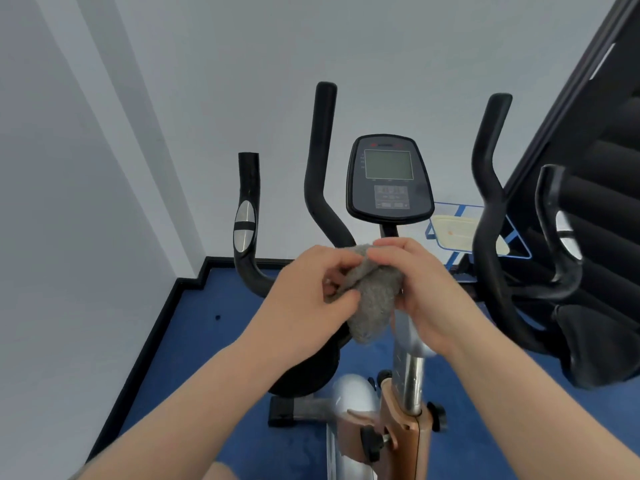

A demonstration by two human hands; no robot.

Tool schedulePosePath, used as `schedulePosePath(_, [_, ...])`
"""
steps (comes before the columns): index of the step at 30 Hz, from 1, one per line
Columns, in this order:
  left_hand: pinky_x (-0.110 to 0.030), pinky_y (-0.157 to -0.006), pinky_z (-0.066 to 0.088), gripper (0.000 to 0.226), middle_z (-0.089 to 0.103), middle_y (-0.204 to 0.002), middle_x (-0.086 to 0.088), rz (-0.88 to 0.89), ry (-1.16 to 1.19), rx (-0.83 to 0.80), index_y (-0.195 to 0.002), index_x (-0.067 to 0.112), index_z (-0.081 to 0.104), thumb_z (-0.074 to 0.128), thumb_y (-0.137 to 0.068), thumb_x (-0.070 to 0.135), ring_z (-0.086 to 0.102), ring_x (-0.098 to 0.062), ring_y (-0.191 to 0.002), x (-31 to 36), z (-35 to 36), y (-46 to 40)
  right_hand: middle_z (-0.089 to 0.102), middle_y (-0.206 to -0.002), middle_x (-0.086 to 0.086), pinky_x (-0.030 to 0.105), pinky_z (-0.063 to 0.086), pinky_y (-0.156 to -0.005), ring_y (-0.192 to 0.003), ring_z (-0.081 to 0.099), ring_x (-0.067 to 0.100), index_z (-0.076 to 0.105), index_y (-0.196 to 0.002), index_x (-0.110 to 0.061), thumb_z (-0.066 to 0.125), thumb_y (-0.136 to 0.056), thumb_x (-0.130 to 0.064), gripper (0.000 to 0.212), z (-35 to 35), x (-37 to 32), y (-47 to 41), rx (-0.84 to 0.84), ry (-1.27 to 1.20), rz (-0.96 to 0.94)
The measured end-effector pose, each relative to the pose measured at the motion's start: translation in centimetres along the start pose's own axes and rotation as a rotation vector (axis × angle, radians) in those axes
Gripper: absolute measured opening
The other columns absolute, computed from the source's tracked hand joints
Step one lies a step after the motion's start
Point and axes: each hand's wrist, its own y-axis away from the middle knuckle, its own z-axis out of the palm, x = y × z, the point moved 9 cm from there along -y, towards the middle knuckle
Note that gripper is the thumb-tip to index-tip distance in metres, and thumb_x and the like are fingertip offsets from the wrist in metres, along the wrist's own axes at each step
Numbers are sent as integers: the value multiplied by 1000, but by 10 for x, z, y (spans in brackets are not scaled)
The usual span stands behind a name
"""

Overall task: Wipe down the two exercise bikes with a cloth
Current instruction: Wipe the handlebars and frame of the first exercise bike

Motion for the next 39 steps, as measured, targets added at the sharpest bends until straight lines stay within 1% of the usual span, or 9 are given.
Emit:
schedulePosePath(5, [-7,-64,47,28,69,-82,23,-101,48,236,-95,44,68,66,-85,18,64,5,-71,-21,-46,3,68,-87,-13,16,52,-55,-66,64,1,55,-94,-37,67,-81,-12,30,-21,-66,11,275,302,-443])
schedulePosePath(8, [-16,-70,49,23,64,-88,29,-146,-34,343,-90,42,66,62,-87,20,61,5,-80,-36,-58,7,63,-89,-18,18,48,-54,-66,59,2,52,-89,-36,60,-75,-12,30,12,-88,28,207,746,-734])
schedulePosePath(11, [-17,-72,43,21,62,-92,31,-153,-120,333,-91,41,65,60,-87,21,58,9,-88,-48,-47,17,45,-103,-13,32,50,-69,-85,52,10,59,-96,-29,63,-77,-12,26,45,-41,27,21,1156,-727])
schedulePosePath(16, [-10,-65,38,20,63,-92,28,-109,-196,354,-91,39,64,59,-88,20,58,7,-89,-51,-45,19,43,-102,-20,15,41,-71,-76,48,1,67,-109,-35,60,-74,-21,38,40,7,12,-291,834,-388])
schedulePosePath(22, [-17,-76,46,16,63,-86,23,-81,-283,311,-91,35,65,57,-87,21,58,4,-87,-49,-39,20,41,-117,-8,27,40,-82,-107,39,12,55,-120,-37,60,-84,-52,39,34,-15,2,239,1135,-594])
schedulePosePath(25, [-23,-76,49,14,62,-85,20,-61,-374,283,-91,32,66,58,-88,21,59,-1,-83,-46,-36,19,39,-133,1,27,39,-92,-118,39,19,60,-123,-24,66,-88,-32,36,41,4,-7,253,1052,-576])
schedulePosePath(29, [-28,-75,50,12,62,-83,18,-47,-412,295,-89,30,66,57,-88,21,59,-3,-81,-44,-36,19,45,-128,-7,2,22,-95,-117,38,11,69,-112,-21,70,-87,-19,25,30,19,14,343,865,-687])
schedulePosePath(34, [-30,-74,51,12,62,-81,17,-59,-403,283,-88,29,66,57,-88,21,59,-3,-79,-45,-35,18,45,-108,-9,17,34,-88,-100,42,13,73,-106,-16,72,-86,-22,21,30,-1,-8,251,875,-679])
schedulePosePath(39, [-32,-74,53,12,62,-80,19,-76,-363,310,-86,30,66,59,-88,20,60,-1,-80,-44,-39,21,44,-98,-14,10,36,-81,-92,46,10,69,-98,-17,67,-87,-22,12,31,21,37,322,834,-776])
